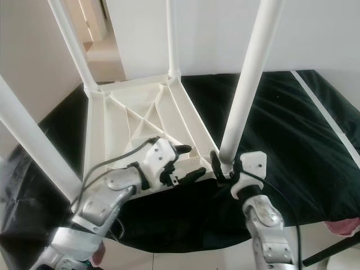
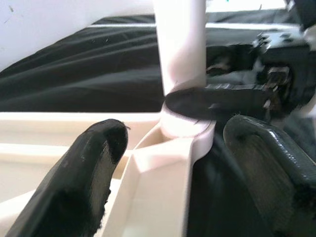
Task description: Building children table
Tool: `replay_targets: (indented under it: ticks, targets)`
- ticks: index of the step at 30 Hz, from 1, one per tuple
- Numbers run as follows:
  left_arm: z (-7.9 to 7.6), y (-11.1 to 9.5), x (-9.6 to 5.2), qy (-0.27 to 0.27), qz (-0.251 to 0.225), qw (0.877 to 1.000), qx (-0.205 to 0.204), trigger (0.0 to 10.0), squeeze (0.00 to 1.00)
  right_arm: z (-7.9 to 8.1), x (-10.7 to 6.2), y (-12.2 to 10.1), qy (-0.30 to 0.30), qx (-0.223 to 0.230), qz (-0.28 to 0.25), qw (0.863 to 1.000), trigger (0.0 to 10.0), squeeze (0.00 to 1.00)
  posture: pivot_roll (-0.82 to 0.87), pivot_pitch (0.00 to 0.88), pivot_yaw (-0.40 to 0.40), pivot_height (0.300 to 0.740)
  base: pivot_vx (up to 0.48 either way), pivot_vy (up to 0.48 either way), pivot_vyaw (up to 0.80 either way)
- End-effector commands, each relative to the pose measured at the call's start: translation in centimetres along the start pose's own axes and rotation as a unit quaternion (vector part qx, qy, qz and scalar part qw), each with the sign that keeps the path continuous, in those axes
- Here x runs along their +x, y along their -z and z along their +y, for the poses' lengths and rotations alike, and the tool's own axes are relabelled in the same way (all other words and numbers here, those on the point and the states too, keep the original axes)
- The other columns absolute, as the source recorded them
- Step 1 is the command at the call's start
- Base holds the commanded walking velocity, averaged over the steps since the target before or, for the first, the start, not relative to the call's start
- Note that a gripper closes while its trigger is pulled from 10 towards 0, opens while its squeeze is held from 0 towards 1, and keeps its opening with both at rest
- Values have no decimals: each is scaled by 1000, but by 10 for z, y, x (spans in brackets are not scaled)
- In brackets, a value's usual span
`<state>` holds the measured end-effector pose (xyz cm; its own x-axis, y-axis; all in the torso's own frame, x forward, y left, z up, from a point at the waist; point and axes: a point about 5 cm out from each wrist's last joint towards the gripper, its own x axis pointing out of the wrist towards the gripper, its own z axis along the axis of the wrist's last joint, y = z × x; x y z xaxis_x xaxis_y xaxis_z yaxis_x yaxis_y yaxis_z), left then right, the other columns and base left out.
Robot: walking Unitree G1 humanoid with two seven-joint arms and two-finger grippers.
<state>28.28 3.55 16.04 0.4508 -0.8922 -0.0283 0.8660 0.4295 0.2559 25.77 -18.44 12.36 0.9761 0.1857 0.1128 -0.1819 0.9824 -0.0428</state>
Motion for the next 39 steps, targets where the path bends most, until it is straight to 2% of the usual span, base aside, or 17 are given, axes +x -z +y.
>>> replay_targets:
  ticks: [1,4,8,15,20,21,22,23,28,39]
  targets:
    - [0,1,-2,14,4,1000,4,10000,0,-1,-1,3,-26,-4,8,1000,10000,0,-132,0,71,740,0,0,0]
    - [2,3,-8,28,13,1000,1,10000,0,-10,5,1,-84,-15,25,996,10000,0,-134,0,81,740,0,0,0]
    - [-1,4,-10,45,19,999,3,10000,0,-21,17,-4,-126,-48,36,990,10000,0,-136,0,91,740,0,0,0]
    - [-3,5,-9,53,21,998,5,10000,0,-22,31,-11,-173,-84,40,980,10000,0,-133,0,83,740,0,0,0]
    - [-4,5,-9,53,21,998,7,10000,0,-22,36,-11,-190,-88,40,977,10000,0,-123,0,72,740,0,0,0]
    - [-4,5,-9,52,21,998,6,10000,0,-21,37,-8,-201,-86,46,975,1843,0,-119,0,67,740,0,0,0]
    - [-4,5,-9,52,21,998,6,10000,0,-21,37,-8,-201,-86,46,975,1843,0,-119,0,67,740,0,0,0]
    - [-4,5,-10,50,21,999,6,10000,0,-19,37,-6,-208,-84,49,973,0,0,-118,0,63,740,0,0,0]
    - [-2,5,-12,45,21,999,4,10000,0,-13,36,0,-221,-71,55,971,0,0,-110,0,53,740,0,0,0]
    - [-2,4,-12,43,21,999,4,10000,0,-17,32,4,-212,-61,60,974,0,0,-112,7,50,740,0,0,0]
